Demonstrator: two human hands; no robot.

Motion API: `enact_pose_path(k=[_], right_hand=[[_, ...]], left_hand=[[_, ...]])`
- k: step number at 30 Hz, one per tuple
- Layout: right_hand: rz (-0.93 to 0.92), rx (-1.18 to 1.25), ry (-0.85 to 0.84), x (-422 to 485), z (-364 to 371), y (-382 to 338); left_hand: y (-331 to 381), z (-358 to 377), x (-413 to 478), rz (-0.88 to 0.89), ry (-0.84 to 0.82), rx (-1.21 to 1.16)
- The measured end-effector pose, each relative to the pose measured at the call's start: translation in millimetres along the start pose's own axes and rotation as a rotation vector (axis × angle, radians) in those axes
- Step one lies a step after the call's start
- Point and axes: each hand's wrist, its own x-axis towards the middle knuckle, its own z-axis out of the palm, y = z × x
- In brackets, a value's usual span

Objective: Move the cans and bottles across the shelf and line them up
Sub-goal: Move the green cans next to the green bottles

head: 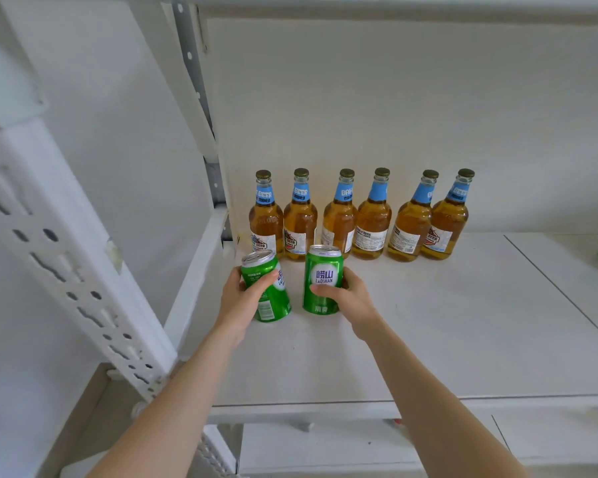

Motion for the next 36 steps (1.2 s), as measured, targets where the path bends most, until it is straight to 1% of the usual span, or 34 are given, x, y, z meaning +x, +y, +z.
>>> enact_pose_path(k=[8, 15, 20, 28, 36], right_hand=[[-0.001, 0.063, 0.067, -47.6, -1.3, -1.0], [-0.003, 0.072, 0.124, -92.0, -12.5, 7.1], [-0.017, 0.08, 0.162, -120.9, -26.9, 9.7], [-0.052, 0.044, 0.144, -155.8, -73.2, 9.6], [-0.085, -0.003, 0.125, -179.8, -160.4, 3.0]], left_hand=[[12.5, -16.6, -36.8, -0.097, -0.043, -0.099], [17.6, -27.9, -71.1, -0.107, -0.109, -0.077], [22.8, -21.3, -97.9, -0.093, -0.171, -0.061], [32.7, 20.2, -138.0, -0.074, -0.22, -0.031], [30.4, 105.6, -185.2, -0.061, -0.215, -0.029]])
